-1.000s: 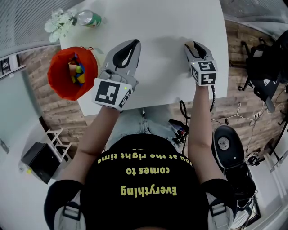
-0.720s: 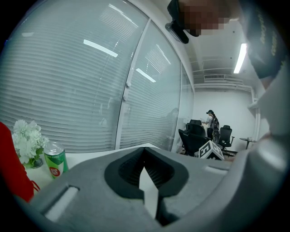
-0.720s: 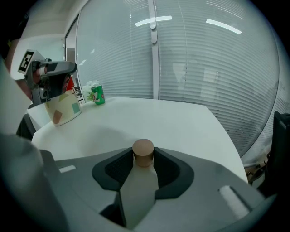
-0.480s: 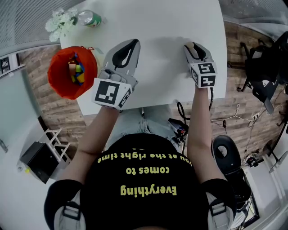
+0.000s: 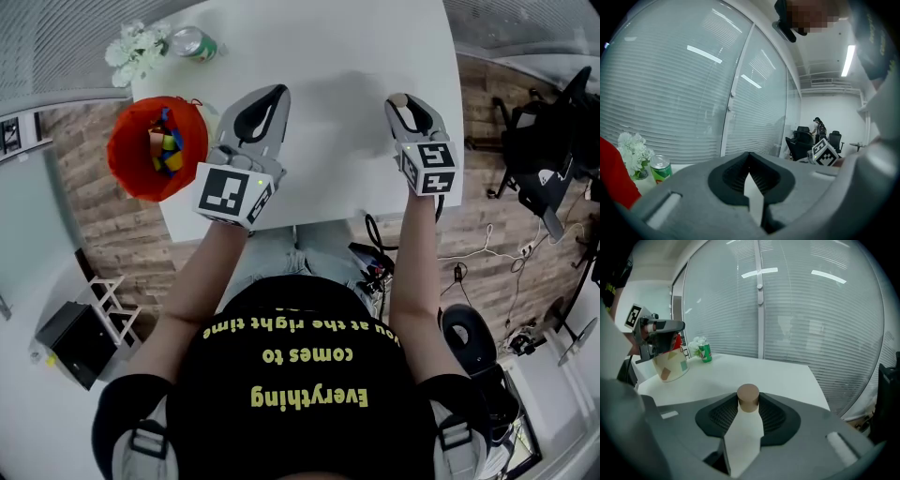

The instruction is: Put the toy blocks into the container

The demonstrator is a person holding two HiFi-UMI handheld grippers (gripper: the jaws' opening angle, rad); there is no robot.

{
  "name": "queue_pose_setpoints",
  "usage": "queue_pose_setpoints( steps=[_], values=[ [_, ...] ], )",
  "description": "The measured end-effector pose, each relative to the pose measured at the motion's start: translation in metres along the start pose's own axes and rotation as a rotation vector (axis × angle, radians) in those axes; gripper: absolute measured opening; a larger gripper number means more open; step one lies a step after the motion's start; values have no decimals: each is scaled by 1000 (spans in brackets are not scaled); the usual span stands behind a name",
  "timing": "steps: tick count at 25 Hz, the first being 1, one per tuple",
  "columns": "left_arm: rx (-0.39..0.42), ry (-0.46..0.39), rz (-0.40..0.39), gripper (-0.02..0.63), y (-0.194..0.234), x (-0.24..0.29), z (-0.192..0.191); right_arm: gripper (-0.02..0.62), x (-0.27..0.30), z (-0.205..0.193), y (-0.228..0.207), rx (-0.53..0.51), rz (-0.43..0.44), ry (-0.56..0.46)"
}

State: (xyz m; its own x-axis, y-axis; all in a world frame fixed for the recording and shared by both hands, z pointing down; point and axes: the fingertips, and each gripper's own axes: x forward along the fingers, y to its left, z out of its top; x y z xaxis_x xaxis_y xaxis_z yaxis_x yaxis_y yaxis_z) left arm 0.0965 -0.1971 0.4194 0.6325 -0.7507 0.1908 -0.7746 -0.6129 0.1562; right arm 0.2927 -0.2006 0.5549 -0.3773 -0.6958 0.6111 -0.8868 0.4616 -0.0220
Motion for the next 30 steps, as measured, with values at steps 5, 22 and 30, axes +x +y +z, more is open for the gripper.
queue_pose_setpoints(
  steps=[5, 22, 30],
  values=[
    [7, -19, 6, -3, -1, -10, 13, 146, -21, 25, 3, -2, -7, -46],
    [46, -112, 39, -3, -1, -53, 57, 146, -93, 129, 29, -113, -6, -253],
    [65, -149, 87, -3, 6, -82, 69, 146, -118, 160, 45, -162, 5, -331]
  ],
)
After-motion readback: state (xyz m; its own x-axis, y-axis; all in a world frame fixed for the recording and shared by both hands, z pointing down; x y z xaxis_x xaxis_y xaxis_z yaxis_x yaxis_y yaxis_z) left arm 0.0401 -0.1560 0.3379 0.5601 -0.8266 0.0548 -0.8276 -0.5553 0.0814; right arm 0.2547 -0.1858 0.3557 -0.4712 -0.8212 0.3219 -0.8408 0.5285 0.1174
